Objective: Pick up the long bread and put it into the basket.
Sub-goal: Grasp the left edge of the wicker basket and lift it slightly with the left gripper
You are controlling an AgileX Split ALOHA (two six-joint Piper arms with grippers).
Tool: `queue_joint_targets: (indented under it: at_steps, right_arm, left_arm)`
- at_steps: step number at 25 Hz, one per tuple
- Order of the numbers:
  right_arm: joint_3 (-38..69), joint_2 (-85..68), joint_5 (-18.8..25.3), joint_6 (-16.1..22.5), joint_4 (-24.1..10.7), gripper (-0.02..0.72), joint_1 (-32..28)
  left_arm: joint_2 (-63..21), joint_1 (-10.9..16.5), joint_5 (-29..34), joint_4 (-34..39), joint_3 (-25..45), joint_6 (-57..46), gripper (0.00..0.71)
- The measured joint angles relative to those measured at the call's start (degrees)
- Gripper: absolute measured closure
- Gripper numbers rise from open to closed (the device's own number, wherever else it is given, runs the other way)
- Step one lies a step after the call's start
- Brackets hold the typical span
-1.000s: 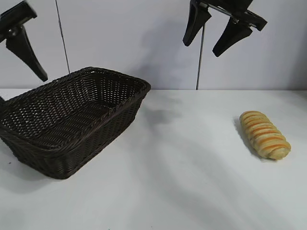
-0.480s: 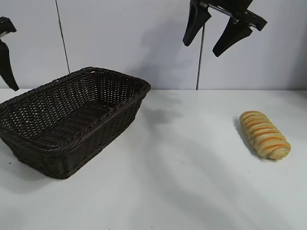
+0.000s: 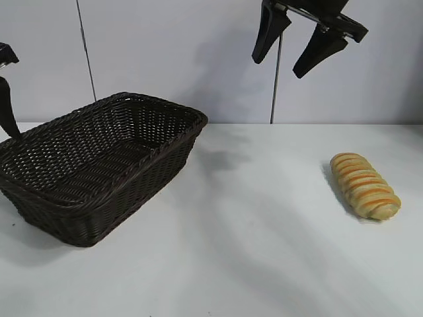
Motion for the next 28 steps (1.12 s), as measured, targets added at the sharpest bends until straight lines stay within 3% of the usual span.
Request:
queue_joint_targets:
  at_steps: [15, 22, 28]
  right_arm:
    - [0.0, 0.0, 0.1, 0.0, -0.1, 0.186, 0.0]
    - [0.0, 0.0, 0.1, 0.0, -0.1, 0.186, 0.0]
    - [0.0, 0.0, 0.1, 0.0, -0.1, 0.186, 0.0]
  left_arm:
    - [11.9, 0.0, -7.8, -1.7, 0.0, 1.8, 0.210]
    - [11.9, 0.0, -8.0, -1.8, 0.0, 1.8, 0.474]
    - [11.9, 0.0, -8.2, -2.1, 0.0, 1.1, 0.597]
